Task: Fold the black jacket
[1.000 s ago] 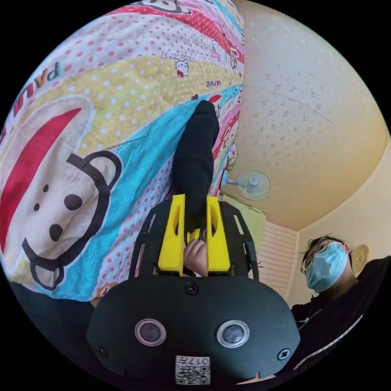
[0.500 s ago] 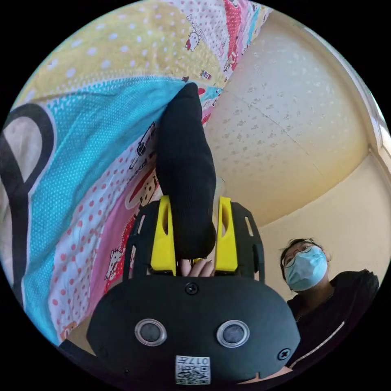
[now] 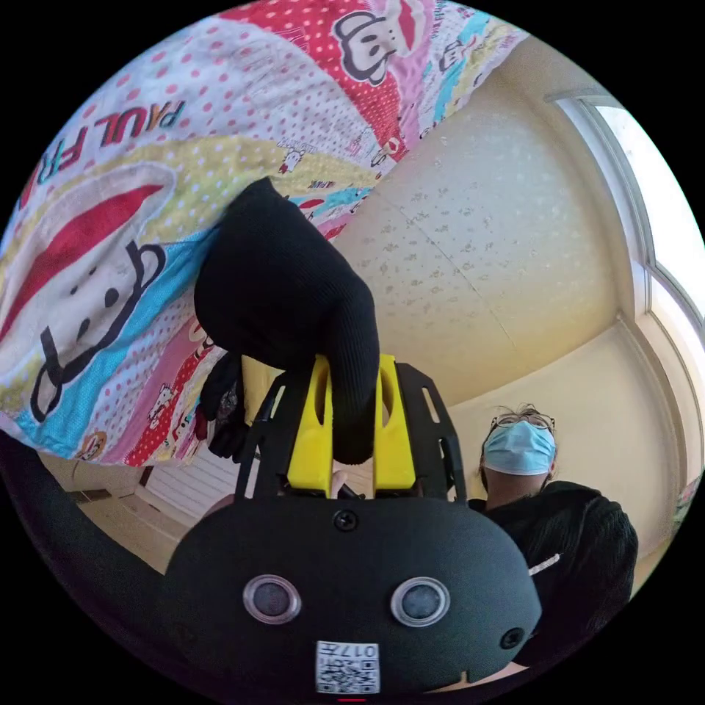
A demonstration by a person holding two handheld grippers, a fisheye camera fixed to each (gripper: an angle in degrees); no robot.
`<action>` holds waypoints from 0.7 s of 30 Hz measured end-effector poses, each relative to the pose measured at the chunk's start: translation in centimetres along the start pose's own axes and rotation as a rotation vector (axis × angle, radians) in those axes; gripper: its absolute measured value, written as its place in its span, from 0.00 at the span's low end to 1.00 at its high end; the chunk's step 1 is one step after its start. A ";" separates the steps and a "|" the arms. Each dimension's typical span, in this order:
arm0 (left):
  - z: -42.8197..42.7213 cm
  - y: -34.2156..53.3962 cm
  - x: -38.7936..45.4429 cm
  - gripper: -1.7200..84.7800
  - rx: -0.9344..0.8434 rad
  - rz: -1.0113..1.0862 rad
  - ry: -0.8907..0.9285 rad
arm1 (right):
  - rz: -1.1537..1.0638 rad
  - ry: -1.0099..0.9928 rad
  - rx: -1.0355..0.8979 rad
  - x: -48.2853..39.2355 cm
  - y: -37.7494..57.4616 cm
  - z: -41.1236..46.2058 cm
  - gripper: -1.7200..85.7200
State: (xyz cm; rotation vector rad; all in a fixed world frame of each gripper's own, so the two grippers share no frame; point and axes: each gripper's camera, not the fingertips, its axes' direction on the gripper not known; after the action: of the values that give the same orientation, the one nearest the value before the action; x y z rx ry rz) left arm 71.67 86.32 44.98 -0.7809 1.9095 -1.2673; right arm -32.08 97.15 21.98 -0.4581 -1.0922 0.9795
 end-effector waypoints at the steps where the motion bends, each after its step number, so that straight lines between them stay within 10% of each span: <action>1: -0.7 -0.8 1.6 0.12 0.008 0.034 0.013 | -0.032 0.022 -0.074 -0.8 -0.6 3.9 0.13; 12: -10.8 -17.9 35.5 0.12 0.072 0.822 0.120 | -0.320 -0.204 -0.645 -5.9 -3.2 40.1 0.13; 19: -27.6 -21.0 31.6 0.12 0.417 0.796 -0.127 | -0.206 0.131 -0.672 11.8 -7.8 49.2 0.13; 21: -34.5 -20.1 21.7 0.12 0.537 0.492 -0.220 | -0.125 0.356 -0.594 18.4 -9.5 46.5 0.13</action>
State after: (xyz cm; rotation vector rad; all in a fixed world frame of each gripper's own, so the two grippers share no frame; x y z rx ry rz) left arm 33.16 80.03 68.29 -0.1464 1.3693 -1.2303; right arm -67.28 101.13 58.48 -0.9929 -1.0576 0.4229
